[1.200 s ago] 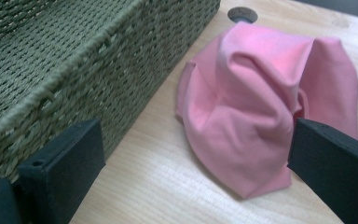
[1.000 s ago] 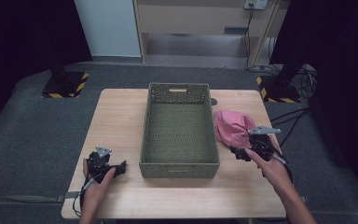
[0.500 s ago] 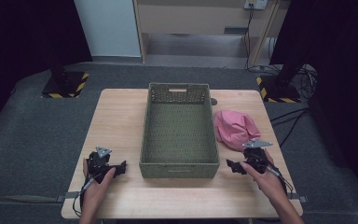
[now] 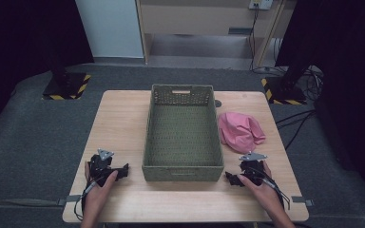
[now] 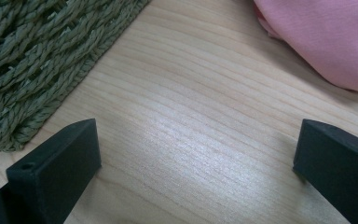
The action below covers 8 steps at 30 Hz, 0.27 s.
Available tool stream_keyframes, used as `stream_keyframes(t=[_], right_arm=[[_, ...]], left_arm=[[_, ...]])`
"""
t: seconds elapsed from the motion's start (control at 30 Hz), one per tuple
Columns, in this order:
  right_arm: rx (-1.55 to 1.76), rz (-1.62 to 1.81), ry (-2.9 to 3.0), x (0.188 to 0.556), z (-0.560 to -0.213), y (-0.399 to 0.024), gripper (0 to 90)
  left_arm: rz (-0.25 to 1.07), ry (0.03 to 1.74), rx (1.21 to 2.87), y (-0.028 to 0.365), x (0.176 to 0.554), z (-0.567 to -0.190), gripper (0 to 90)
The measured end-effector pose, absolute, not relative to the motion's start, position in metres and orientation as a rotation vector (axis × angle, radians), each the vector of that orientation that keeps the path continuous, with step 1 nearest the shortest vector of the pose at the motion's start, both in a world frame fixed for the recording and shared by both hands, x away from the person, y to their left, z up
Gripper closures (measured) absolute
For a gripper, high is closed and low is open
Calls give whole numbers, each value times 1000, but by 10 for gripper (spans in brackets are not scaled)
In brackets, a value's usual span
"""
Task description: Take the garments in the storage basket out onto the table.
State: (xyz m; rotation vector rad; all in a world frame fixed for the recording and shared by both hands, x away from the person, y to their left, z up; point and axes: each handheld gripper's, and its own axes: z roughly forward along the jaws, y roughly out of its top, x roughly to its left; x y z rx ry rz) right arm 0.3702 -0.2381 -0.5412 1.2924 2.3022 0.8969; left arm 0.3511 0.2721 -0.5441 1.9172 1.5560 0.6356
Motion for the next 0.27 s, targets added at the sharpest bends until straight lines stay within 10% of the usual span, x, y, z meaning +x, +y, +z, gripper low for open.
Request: stream_keyframes(t=[0.27], right_arm=[[1276,938,2273,367,-544,-240,4]], left_arm=[[636,1556,1917,272,351,-544,0]])
